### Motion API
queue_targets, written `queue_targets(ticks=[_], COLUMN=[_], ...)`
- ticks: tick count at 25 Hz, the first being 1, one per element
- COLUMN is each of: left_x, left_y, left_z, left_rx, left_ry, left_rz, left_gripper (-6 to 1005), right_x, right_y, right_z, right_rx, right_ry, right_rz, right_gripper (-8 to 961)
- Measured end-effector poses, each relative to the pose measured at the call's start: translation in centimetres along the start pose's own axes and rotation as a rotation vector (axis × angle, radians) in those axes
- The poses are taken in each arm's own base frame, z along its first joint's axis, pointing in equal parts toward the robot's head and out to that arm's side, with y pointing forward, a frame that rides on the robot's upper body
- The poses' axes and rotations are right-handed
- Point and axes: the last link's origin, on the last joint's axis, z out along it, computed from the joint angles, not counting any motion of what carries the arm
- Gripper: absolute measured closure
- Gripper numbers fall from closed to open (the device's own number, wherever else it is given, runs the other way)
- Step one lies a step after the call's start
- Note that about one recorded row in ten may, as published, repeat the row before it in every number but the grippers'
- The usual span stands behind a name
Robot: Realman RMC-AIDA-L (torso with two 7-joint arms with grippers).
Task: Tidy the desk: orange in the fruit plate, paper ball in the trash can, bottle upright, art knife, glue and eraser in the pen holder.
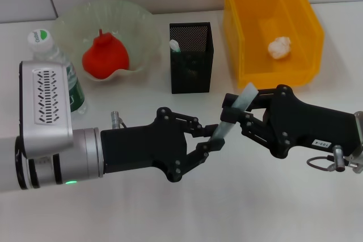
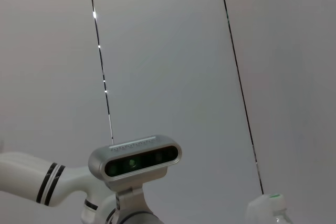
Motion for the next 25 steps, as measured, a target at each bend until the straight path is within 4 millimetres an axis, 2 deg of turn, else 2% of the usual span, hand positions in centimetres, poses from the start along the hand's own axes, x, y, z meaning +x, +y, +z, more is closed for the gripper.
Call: queue_targets(ticks=[4, 12, 15, 17, 20, 22, 25], left_x=[-0.1, -0.4, -0.5, -0.6, -1.3, -1.6, -2.2], left_y=[0.1, -0.2, -0.2, -0.3, -0.3, -0.1, 0.2], left_z=[0.0, 0.1, 0.2, 0.2, -0.2, -0.4, -0.7], left_rx=[0.001, 0.012, 0.012, 0.013, 0.041, 0.059, 0.071], left_ry=[0.002, -0.011, -0.016, -0.02, -0.015, -0.004, 0.001], left_rz=[-0.002, -0.027, -0.036, -0.042, -0.062, -0.062, -0.06], left_gripper=[827, 768, 623, 527, 318, 279, 221], right_x=[0.0, -0.3, -0.7, -1.5, -2.1, -2.9, -3.3], right_y=[0.0, 0.3, 0.3, 0.0, -0.3, -0.8, -1.7], right_z=[0.0, -0.3, -0.6, -1.6, -2.5, -3.2, -2.7], right_rx=[-0.001, 0.001, 0.017, 0.07, 0.133, 0.242, 0.333], right_ry=[0.002, -0.038, -0.068, -0.118, -0.167, -0.259, -0.338], right_rz=[-0.003, -0.019, -0.029, -0.065, -0.115, -0.217, -0.272], right_gripper=[800, 804, 806, 807, 809, 810, 811])
